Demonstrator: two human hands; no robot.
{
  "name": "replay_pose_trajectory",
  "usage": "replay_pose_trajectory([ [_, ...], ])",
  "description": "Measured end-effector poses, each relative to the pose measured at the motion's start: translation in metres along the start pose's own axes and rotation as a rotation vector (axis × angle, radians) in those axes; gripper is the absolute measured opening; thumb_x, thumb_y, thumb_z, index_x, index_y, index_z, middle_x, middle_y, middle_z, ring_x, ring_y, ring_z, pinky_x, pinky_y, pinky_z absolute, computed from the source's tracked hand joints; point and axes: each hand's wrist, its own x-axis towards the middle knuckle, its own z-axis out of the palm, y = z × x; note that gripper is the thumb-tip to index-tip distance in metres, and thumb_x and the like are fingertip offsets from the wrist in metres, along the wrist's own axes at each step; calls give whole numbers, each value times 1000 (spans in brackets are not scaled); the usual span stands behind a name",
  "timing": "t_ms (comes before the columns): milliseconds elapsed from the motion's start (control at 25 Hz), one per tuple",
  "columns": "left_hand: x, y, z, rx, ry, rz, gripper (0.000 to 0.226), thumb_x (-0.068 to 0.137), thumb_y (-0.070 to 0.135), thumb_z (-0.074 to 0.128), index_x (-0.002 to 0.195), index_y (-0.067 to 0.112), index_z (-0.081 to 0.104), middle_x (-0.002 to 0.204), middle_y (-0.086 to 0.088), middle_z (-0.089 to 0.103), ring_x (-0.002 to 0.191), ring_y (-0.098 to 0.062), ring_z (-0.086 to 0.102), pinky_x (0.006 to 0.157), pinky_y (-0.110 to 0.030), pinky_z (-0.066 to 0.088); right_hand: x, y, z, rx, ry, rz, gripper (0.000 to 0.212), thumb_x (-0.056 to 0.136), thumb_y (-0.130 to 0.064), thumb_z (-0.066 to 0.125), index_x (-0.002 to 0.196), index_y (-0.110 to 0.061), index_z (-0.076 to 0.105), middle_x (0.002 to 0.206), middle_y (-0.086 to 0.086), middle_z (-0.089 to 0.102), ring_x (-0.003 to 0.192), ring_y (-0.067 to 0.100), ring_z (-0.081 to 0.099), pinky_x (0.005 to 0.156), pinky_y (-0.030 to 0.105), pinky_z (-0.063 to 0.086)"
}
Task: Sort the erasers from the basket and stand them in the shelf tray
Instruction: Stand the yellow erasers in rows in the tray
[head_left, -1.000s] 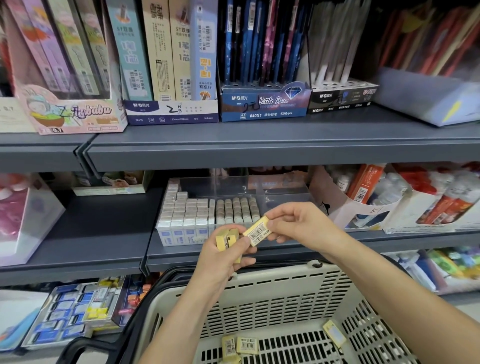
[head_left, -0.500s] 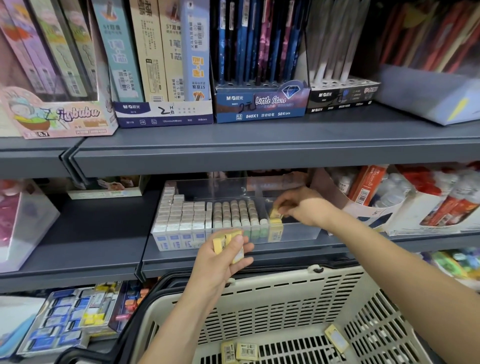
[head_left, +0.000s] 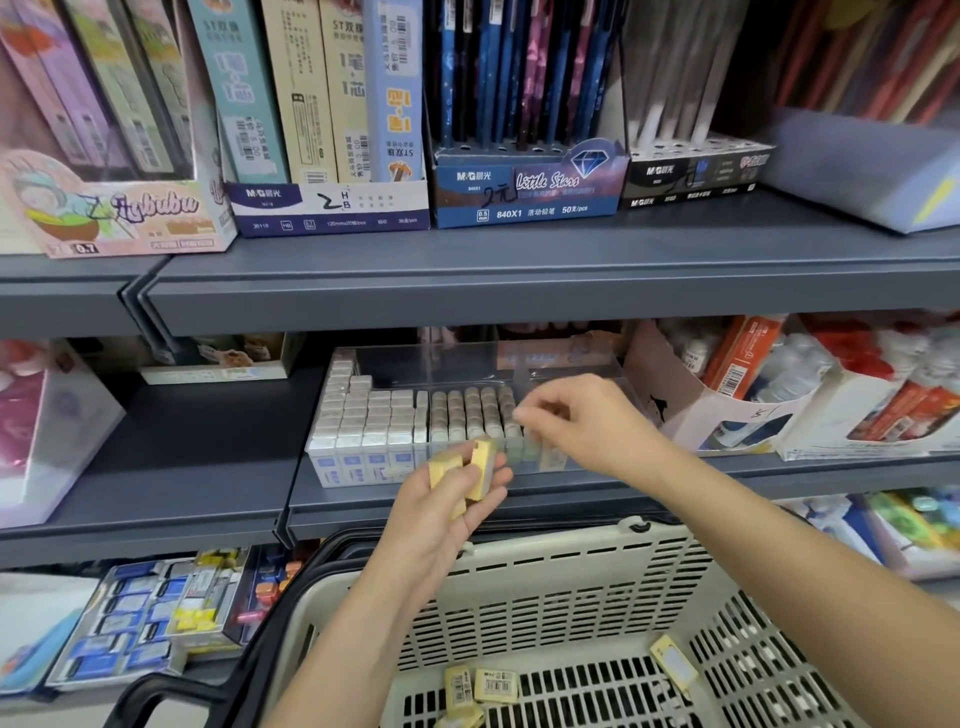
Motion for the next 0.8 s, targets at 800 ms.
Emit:
replay_pose_trajectory([
  [800, -12, 3, 12, 198, -86, -14, 16, 94, 12, 49, 102, 5, 61, 84, -11, 74, 64, -18, 69, 51, -22, 55, -26, -3, -10, 265, -271, -95, 23, 81, -8, 68, 98, -23, 67, 88, -8, 61, 81, 3, 58, 77, 14, 45],
])
